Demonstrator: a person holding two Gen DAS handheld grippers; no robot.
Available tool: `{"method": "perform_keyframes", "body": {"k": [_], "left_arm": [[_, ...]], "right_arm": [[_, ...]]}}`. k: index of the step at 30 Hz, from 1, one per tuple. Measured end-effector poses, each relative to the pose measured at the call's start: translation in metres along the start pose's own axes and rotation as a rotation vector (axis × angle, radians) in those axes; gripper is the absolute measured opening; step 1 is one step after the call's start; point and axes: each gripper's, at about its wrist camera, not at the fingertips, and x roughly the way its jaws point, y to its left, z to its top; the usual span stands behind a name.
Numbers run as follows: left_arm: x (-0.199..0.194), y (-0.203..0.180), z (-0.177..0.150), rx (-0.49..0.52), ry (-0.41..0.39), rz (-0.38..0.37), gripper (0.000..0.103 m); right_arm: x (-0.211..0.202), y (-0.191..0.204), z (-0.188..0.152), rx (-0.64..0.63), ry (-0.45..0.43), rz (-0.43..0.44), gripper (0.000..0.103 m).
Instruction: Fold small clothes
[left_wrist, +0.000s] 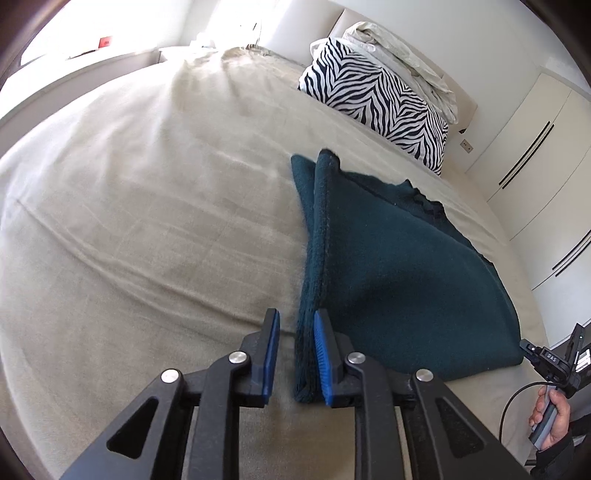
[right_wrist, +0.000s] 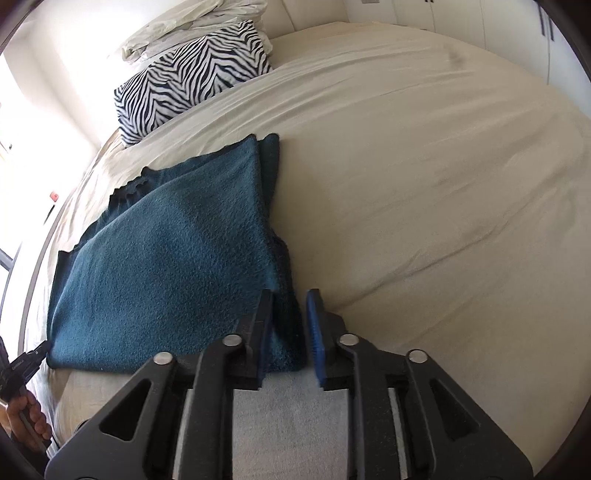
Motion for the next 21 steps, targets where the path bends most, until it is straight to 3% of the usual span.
{"method": "perform_keyframes", "body": {"k": [2,4,6,12,18,19,21], "left_arm": [[-0.011,-0.012,0.015,0.037,-0.050,0.023,0.023],[-0.012,-0.028,0.031,0.080,-0.089,0.021,0.036],[-0.001,-0.048,0.048,0.132,-0.105,0.016,0.037],[0.075,-0.095,0.085,0.258,-0.070,0.065,0.037],[0.139,-0.066,0.110,0.197,0.014,0.156,0.039],[0.144,-0.054,0.110,0.161,0.018,0.111,0.039],[0.143,-0.043,0.110,0.113,0.001,0.044,0.039]], "right_arm": [[-0.017,-0.003,0.006,0.035,-0.062,-0.033,0.053],[-0.034,-0.002,0.016,0.058,-0.129,-0.018,0.054],[-0.037,0.013,0.029,0.055,-0.140,0.076,0.054],[0.023,0.112,0.068,-0.035,-0.010,0.421,0.054],[0.123,0.181,0.086,0.042,0.161,0.569,0.054],[0.135,0.187,0.086,0.050,0.179,0.578,0.054],[0.155,0.186,0.088,0.069,0.168,0.569,0.042]]}}
